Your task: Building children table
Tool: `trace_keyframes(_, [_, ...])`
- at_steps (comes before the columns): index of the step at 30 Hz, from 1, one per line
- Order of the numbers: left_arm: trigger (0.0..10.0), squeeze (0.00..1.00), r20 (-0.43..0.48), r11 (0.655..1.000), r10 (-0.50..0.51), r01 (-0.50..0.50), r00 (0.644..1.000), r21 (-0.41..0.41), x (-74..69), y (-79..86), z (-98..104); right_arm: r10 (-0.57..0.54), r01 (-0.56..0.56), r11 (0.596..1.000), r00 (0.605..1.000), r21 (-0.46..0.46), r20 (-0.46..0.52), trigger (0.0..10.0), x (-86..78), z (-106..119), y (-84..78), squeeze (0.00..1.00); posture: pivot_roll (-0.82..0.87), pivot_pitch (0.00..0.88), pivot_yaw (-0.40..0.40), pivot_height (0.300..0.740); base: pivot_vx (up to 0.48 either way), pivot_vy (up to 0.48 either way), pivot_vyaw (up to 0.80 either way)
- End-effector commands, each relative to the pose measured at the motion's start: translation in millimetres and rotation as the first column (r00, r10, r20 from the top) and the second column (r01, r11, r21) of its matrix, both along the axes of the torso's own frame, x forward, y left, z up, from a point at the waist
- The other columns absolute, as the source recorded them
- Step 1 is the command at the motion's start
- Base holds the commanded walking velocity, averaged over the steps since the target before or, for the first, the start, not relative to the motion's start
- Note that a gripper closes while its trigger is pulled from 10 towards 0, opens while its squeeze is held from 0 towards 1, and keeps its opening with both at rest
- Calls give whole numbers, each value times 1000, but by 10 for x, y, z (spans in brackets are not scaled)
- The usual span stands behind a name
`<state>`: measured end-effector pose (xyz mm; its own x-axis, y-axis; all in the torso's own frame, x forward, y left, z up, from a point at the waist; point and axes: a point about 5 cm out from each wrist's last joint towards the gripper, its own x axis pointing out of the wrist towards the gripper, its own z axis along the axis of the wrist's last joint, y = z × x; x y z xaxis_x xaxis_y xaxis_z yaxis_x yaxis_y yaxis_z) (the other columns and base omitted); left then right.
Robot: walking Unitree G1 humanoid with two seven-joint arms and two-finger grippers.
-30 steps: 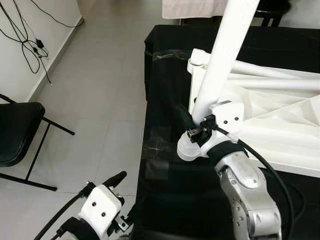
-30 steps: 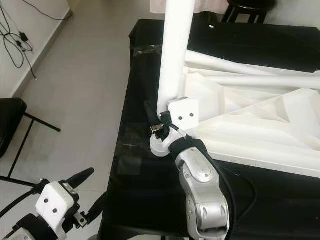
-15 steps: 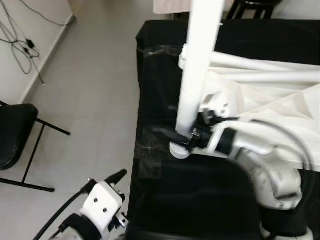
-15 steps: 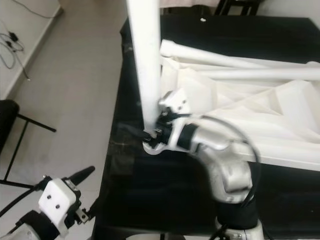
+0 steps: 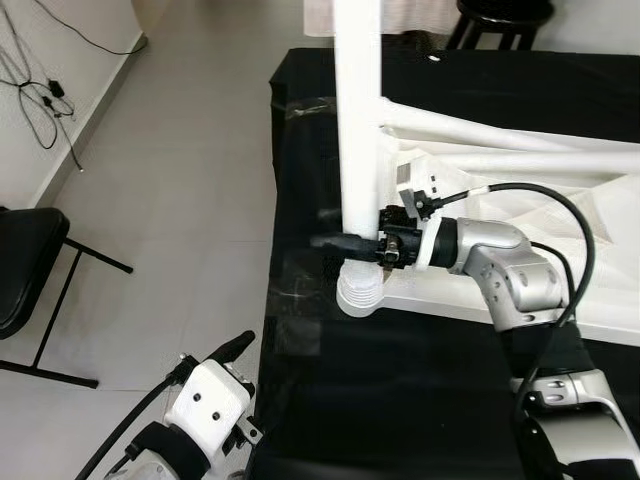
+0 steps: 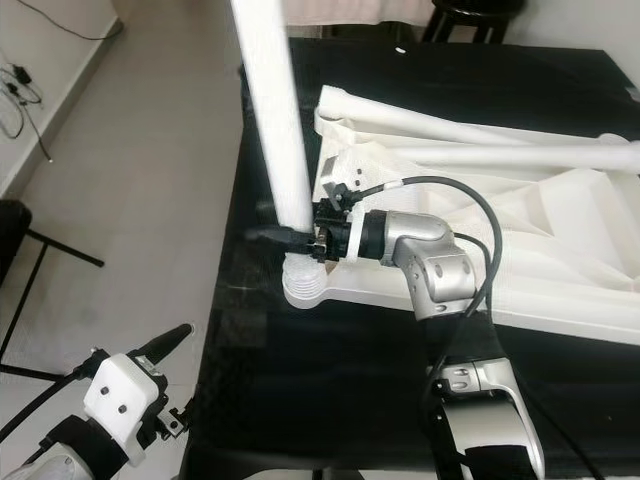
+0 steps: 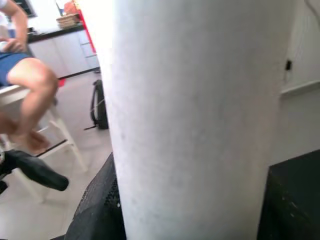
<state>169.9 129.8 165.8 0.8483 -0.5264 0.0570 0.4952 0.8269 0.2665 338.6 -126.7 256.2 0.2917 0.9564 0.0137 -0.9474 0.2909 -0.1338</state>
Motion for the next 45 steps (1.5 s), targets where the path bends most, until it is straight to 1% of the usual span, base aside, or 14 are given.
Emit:
trace_keyframes(1, [10000,0,-11,1000,-1,1,1000,-1,-18,-18,-43,-71,71,997,996,0,-51,0,-10,-184,-49,0,58,188,-78,740,0,0,0])
trace_keyframes(6, [10000,0,-3,1000,20,-20,1000,1,-38,0,-44,-290,299,953,949,55,-125,0,-125,-400,-109,0,59,186,-86,740,0,0,0])
trace_keyframes(9, [10000,0,9,998,53,-53,999,15,-50,42,-47,-554,618,751,782,234,-286,0,-495,-619,-64,0,56,188,-68,740,0,0,0])
trace_keyframes(11, [10000,0,12,998,59,-59,998,22,-47,53,-52,-559,628,731,775,267,-295,0,-590,-620,-45,0,47,185,-58,740,0,0,0])
trace_keyframes(22, [10000,0,17,997,53,-54,998,51,3,118,-79,-616,668,700,744,252,-260,0,-721,-801,-180,0,52,172,-30,740,0,0,0])
trace_keyframes(33, [10000,0,140,990,138,-136,980,-24,424,304,316,-607,619,701,778,354,-161,0,-488,-361,-85,0,51,132,-27,740,0,0,0])
trace_keyframes(35, [10000,0,131,982,171,-157,977,-107,515,342,384,-559,589,686,803,428,-208,0,-372,-240,-62,0,45,105,-28,740,0,0,0])
trace_keyframes(36, [10000,0,61,922,248,-216,967,-322,611,440,434,-473,589,573,805,570,-357,0,-222,-78,-115,0,49,94,-29,740,0,0,0])
trace_keyframes(38, [10000,0,61,922,248,-216,967,-322,611,440,434,-473,589,573,805,570,-357,0,-222,-78,-115,0,49,94,-29,740,0,0,0])
trace_keyframes(39, [10000,0,-18,811,278,-245,960,-532,674,533,475,-356,572,459,819,679,-449,0,-101,84,-166,0,55,87,-37,740,0,0,0])
trace_keyframes(41, [10000,0,-18,811,278,-245,960,-532,674,533,475,-356,572,459,819,679,-449,0,-101,84,-166,0,55,87,-37,740,0,0,0])
trace_keyframes(42, [10000,0,-48,752,240,-217,970,-622,668,566,500,-271,503,441,864,743,-424,4000,-52,260,-155,0,66,87,-53,740,0,0,0])
trace_keyframes(43, [10000,0,-61,756,187,-184,980,-628,624,537,472,-278,454,503,891,735,-360,10000,-39,327,-99,0,70,91,-56,740,0,0,0])
trace_keyframes(45, [10000,0,-61,780,148,-155,987,-606,585,501,447,-298,420,570,906,706,-300,10000,-45,345,-47,0,70,93,-57,740,0,0,0])
